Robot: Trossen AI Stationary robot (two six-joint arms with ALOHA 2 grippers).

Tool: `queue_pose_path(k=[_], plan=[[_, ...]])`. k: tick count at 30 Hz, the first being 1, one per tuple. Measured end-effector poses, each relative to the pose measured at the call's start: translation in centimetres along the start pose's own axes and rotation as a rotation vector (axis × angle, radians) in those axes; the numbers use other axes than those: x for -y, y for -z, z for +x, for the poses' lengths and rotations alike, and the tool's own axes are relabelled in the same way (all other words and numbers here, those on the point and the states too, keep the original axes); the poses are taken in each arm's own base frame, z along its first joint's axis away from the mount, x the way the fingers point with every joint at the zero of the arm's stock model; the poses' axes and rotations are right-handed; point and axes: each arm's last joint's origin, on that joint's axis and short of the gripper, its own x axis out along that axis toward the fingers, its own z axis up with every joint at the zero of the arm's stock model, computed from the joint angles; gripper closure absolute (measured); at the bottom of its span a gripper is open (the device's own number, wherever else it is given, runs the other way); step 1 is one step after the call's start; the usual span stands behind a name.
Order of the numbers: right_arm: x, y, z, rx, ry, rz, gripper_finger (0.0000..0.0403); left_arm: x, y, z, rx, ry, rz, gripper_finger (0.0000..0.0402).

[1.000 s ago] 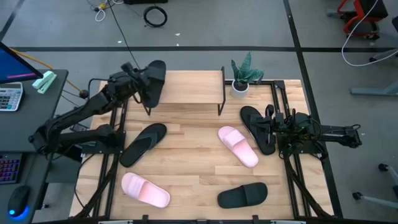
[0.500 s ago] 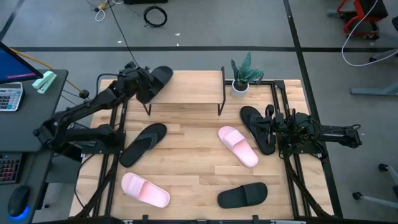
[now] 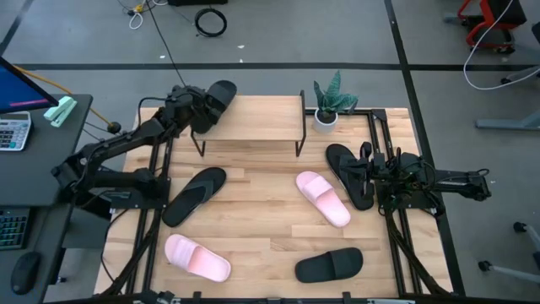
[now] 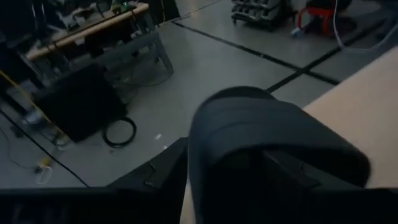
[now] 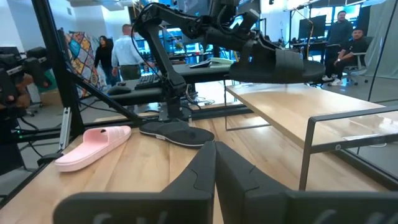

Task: Pick and place slides into the shelf
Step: Put the right black slipper on the shelf

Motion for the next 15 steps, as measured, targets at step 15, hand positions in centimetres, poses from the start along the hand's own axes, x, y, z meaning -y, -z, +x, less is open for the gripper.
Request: queue_pose_path(k=[15], plan=[[0.0,0.0,0.0,0.000,0.000,0.000,0.0389,1.1,1.0,-0.5,-0.104,0.015,-0.169,0.0237]])
